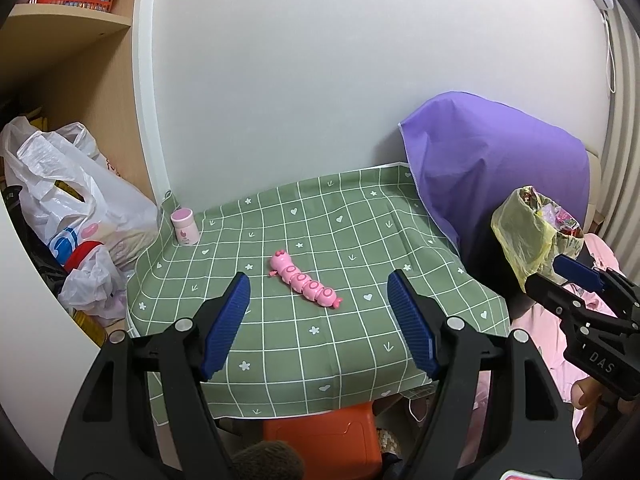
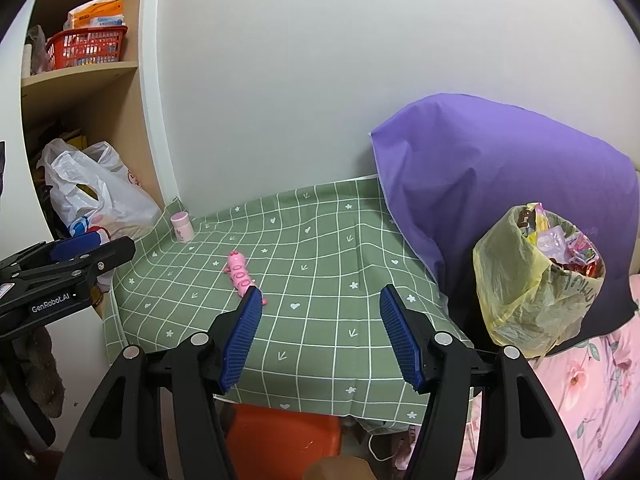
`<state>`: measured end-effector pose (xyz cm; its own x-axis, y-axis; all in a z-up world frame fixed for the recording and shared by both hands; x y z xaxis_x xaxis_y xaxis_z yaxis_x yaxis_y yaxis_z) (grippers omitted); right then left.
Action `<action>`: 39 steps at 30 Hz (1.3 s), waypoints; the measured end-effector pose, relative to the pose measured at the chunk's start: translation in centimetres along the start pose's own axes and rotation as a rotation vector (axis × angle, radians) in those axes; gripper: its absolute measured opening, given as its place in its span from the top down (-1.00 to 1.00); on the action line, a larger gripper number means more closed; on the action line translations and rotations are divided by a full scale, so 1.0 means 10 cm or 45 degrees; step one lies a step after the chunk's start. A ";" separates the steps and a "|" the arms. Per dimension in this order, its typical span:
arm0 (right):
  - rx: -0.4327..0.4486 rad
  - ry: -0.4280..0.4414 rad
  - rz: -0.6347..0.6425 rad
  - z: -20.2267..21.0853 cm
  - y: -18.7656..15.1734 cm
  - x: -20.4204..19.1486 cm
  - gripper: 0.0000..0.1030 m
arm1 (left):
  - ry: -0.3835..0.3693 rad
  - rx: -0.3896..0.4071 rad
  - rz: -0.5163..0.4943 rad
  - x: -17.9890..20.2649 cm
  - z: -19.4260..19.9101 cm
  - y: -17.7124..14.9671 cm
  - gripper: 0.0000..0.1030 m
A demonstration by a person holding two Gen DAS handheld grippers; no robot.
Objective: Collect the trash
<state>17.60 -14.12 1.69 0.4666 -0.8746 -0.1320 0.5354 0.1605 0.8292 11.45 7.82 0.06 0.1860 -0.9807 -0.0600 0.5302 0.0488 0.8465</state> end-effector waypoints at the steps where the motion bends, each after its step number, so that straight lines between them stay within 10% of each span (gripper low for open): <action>1: 0.001 0.000 -0.002 0.00 0.00 0.00 -0.13 | 0.000 0.000 0.000 0.00 0.01 0.00 -0.31; 39: 0.003 0.000 -0.007 0.00 0.00 0.04 -0.13 | 0.004 0.006 0.010 0.06 0.08 -0.01 -0.31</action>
<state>17.77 -14.48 1.61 0.4637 -0.8754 -0.1367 0.5362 0.1544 0.8298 10.78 7.11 0.35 0.1928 -0.9797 -0.0546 0.5248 0.0559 0.8494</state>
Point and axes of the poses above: each gripper's, at about its wrist camera, not at the fingertips, and z roughly against the way its jaws point, x to its right, y to its top, the point moved 6 cm from there along -z, roughly the way its jaws point, and after that the axes turned 7 degrees about y, right-handed, at the moved point
